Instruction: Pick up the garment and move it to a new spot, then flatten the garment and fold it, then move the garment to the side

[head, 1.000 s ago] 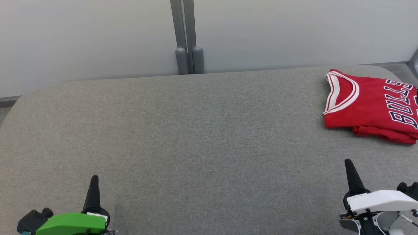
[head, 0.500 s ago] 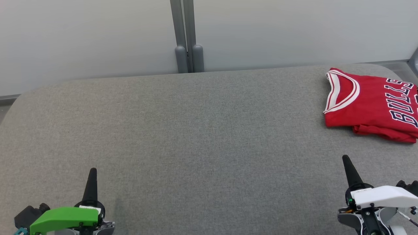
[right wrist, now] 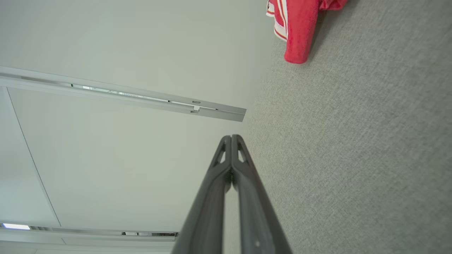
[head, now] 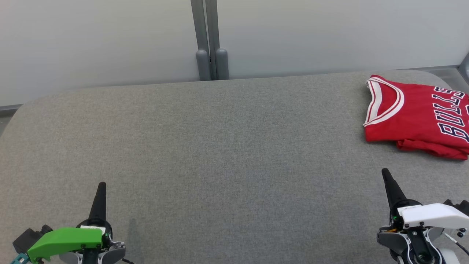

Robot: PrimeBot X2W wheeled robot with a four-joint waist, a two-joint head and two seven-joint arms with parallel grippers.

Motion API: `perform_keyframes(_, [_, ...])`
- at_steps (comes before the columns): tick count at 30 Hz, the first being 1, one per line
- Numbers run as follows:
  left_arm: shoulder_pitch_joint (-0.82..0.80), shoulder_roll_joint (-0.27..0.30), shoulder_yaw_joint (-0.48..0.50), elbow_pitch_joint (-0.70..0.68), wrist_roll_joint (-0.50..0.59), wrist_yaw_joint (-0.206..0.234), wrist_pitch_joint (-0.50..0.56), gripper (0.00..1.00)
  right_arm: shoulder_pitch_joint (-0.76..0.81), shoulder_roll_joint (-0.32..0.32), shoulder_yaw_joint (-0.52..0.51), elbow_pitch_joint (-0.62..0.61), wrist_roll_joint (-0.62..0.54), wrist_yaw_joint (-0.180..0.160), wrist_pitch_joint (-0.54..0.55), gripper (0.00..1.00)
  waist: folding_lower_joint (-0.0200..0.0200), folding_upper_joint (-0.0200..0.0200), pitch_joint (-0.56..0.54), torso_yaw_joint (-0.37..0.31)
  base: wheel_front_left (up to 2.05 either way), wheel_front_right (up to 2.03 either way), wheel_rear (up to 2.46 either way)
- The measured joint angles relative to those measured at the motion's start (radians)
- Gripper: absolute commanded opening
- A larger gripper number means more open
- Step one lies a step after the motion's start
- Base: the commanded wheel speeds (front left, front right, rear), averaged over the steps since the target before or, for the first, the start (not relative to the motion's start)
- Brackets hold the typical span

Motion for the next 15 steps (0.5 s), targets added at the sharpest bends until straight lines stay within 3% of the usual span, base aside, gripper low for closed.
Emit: perform_keyframes(15, [-0.021, 0.000, 0.011, -0.004, -0.114, 0.000, 0.031, 0.00, -0.024, -0.001, 0.000, 0.007, 0.129, 0.000, 0.030, 0.00, 0.0000, 0.0000, 0.006, 0.000, 0.00, 0.00, 0.00])
